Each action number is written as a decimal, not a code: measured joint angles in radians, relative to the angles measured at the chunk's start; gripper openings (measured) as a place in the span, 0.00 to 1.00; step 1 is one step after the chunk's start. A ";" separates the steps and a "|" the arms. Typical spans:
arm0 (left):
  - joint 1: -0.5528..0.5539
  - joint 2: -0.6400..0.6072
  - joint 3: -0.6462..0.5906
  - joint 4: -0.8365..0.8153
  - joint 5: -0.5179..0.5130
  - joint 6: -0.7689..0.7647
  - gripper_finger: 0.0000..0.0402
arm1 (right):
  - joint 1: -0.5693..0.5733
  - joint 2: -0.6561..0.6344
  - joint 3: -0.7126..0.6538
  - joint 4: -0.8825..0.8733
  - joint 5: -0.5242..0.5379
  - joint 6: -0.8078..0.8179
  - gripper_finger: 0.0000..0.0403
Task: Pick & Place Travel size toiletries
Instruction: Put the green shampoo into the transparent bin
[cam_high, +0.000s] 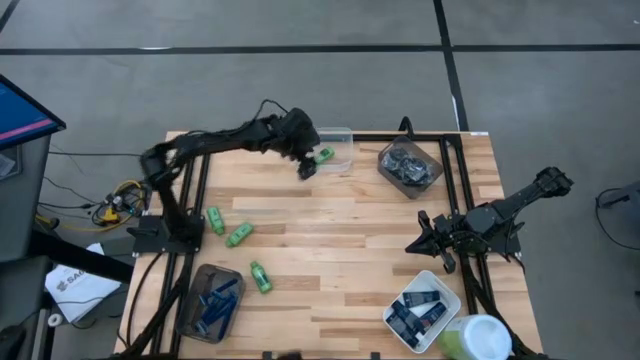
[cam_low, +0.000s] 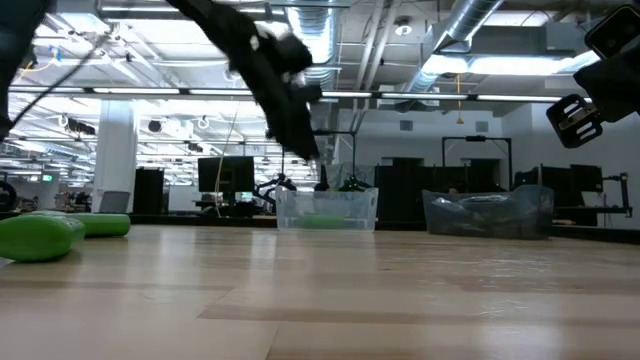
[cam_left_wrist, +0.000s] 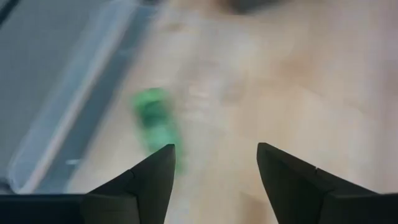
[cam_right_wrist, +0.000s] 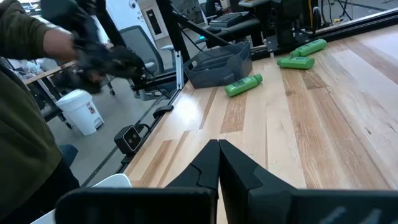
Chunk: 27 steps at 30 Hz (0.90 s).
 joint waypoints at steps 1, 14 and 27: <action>-0.025 -0.044 -0.008 -0.046 0.024 0.039 0.56 | 0.000 0.000 0.000 0.000 0.000 0.000 0.00; -0.556 -0.503 -0.198 -0.312 -0.169 -0.462 0.61 | 0.000 0.000 0.000 0.000 0.000 0.000 0.00; -0.682 -0.419 -0.408 -0.483 -0.055 -1.388 0.57 | 0.000 0.000 0.000 0.000 0.000 0.000 0.00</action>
